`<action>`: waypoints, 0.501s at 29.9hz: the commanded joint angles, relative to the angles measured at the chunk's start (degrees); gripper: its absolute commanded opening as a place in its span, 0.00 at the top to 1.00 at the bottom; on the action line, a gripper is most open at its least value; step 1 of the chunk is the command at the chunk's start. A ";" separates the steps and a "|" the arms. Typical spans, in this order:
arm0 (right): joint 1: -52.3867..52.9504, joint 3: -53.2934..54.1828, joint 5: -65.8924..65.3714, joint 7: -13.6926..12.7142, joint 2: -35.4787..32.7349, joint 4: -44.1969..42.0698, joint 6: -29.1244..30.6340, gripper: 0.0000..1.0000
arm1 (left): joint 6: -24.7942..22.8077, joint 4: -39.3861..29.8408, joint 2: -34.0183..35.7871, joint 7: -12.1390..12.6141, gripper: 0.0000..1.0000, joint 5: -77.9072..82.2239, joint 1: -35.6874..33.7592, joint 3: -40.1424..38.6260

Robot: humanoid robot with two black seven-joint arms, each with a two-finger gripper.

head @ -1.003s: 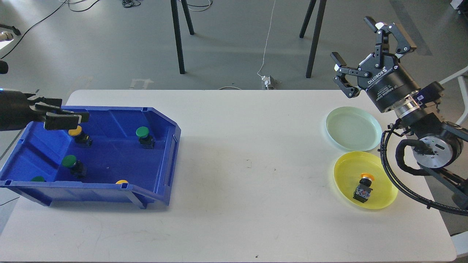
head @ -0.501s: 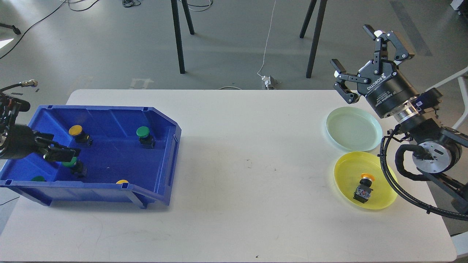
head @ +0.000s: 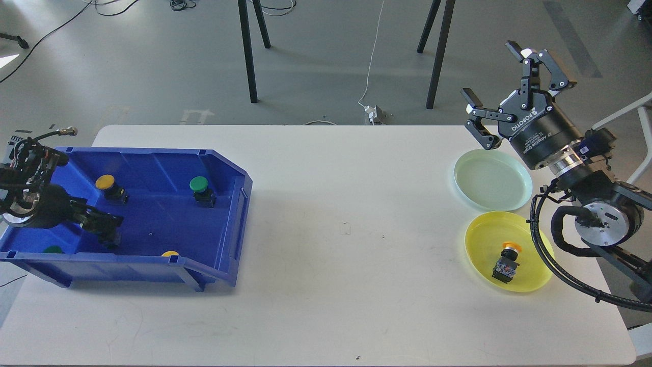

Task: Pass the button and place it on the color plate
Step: 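Lower the left gripper into the blue bin toward a green button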

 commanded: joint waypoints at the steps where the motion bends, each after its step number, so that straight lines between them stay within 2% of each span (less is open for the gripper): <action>1: -0.06 0.06 -0.04 0.01 0.03 0.05 0.00 0.04 | 0.00 0.11 -0.09 0.00 0.02 0.00 0.16 0.01; 15: -0.33 0.14 0.05 0.01 -0.06 0.14 0.09 0.04 | 0.00 6.53 -4.57 0.00 0.03 0.00 0.16 3.79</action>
